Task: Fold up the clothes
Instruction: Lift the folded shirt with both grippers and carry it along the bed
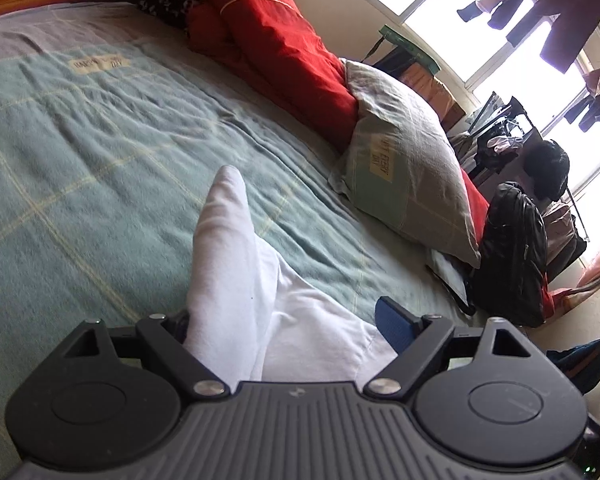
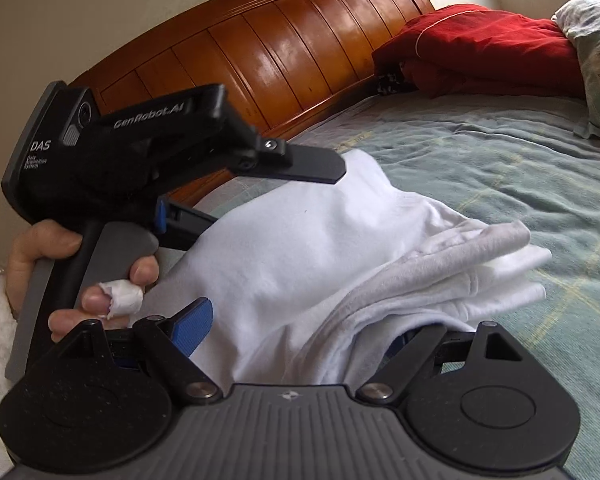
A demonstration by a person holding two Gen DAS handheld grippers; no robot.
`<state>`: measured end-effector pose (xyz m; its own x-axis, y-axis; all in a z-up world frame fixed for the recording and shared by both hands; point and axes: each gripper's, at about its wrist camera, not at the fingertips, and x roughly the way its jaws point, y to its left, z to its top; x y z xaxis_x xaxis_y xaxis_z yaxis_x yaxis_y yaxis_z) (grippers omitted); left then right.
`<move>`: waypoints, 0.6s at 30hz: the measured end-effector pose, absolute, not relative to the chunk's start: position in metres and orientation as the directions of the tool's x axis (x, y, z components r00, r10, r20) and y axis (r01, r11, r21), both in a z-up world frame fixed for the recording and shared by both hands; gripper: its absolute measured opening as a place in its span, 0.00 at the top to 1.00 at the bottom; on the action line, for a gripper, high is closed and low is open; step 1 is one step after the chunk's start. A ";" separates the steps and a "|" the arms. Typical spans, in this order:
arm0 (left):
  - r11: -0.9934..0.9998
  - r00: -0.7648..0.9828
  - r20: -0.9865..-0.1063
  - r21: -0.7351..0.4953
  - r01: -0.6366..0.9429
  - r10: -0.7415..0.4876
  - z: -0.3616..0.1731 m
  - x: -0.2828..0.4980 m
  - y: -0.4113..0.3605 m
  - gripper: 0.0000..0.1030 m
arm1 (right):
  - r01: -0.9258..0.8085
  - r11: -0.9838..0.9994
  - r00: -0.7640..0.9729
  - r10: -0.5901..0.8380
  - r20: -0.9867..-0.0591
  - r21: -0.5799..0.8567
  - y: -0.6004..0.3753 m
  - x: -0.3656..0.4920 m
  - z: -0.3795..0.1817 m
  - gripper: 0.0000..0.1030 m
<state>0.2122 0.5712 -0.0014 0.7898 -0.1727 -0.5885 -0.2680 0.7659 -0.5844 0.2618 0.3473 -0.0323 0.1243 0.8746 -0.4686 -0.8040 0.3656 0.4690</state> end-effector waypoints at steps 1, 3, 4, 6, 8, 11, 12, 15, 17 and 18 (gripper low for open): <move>0.769 0.792 -0.586 -0.582 -0.264 -0.171 -0.002 0.214 0.573 0.17 | -0.805 0.368 0.130 0.875 -0.466 0.466 0.350 0.262 -0.033 0.14; 0.773 0.795 -0.583 -0.579 -0.259 -0.170 -0.003 0.217 0.576 0.17 | -0.802 0.374 0.141 0.876 -0.462 0.465 0.354 0.264 -0.034 0.14; 0.773 0.796 -0.581 -0.579 -0.259 -0.168 -0.004 0.219 0.578 0.17 | -0.802 0.376 0.144 0.876 -0.461 0.464 0.356 0.266 -0.035 0.14; 0.765 0.799 -0.578 -0.588 -0.264 -0.168 -0.007 0.221 0.581 0.17 | -0.800 0.379 0.147 0.876 -0.460 0.466 0.358 0.268 -0.038 0.14; 0.765 0.800 -0.578 -0.586 -0.267 -0.163 -0.009 0.223 0.584 0.17 | -0.793 0.382 0.144 0.874 -0.464 0.474 0.361 0.271 -0.041 0.14; 0.772 0.803 -0.577 -0.575 -0.271 -0.148 -0.010 0.224 0.587 0.17 | -0.790 0.374 0.137 0.880 -0.455 0.485 0.363 0.273 -0.040 0.14; 0.771 0.807 -0.573 -0.576 -0.272 -0.144 -0.010 0.224 0.589 0.17 | -0.788 0.372 0.136 0.882 -0.451 0.490 0.364 0.274 -0.040 0.14; 0.755 0.807 -0.576 -0.586 -0.295 -0.132 -0.018 0.225 0.596 0.17 | -0.784 0.374 0.133 0.881 -0.455 0.496 0.367 0.276 -0.044 0.14; 0.744 0.797 -0.591 -0.586 -0.320 -0.122 -0.026 0.227 0.600 0.17 | -0.780 0.378 0.130 0.877 -0.463 0.498 0.368 0.277 -0.049 0.14; 0.742 0.794 -0.597 -0.582 -0.331 -0.114 -0.030 0.227 0.601 0.17 | -0.779 0.380 0.127 0.875 -0.467 0.500 0.368 0.278 -0.050 0.14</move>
<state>0.2271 0.6009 -0.0297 0.7942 -0.1141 -0.5969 -0.3311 0.7424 -0.5825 0.2777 0.3682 -0.0502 0.1272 0.8750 -0.4672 -0.7785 0.3799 0.4995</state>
